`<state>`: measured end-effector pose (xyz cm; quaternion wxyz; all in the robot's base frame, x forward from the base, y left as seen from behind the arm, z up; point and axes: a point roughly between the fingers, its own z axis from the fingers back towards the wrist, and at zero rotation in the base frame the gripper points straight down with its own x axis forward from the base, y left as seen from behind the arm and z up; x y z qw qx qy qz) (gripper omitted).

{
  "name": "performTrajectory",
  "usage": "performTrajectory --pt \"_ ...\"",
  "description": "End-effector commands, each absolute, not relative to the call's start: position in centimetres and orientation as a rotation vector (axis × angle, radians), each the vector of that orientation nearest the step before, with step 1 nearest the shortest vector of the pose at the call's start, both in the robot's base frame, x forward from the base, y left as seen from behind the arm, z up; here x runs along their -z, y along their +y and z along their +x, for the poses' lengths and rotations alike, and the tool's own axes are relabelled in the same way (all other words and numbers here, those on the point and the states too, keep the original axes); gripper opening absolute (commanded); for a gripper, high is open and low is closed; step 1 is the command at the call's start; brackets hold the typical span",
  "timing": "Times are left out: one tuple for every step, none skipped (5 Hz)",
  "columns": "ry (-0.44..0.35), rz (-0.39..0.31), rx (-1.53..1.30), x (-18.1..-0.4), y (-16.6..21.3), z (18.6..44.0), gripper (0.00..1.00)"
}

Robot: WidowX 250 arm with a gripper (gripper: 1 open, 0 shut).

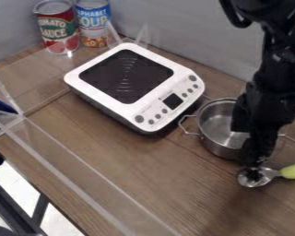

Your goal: Put silver pot on the white and black stove top

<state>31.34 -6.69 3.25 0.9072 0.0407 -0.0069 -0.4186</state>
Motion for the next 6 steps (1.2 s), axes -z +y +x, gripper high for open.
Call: performTrajectory --pt "-0.061 0.094 0.892 -5.13 -7.44 32.34 1.0" --pt "-0.055 0.093 0.894 -5.12 -7.47 32.55 1.0" --pt "-0.049 0.09 0.897 -4.93 -7.53 32.7 1.0" --pt "-0.042 0.087 0.9 -5.13 -7.58 32.83 1.0" --pt "-0.036 0.085 0.902 -5.04 -7.61 32.97 1.0" --pt "-0.031 0.085 0.904 -5.09 -7.63 33.07 1.0"
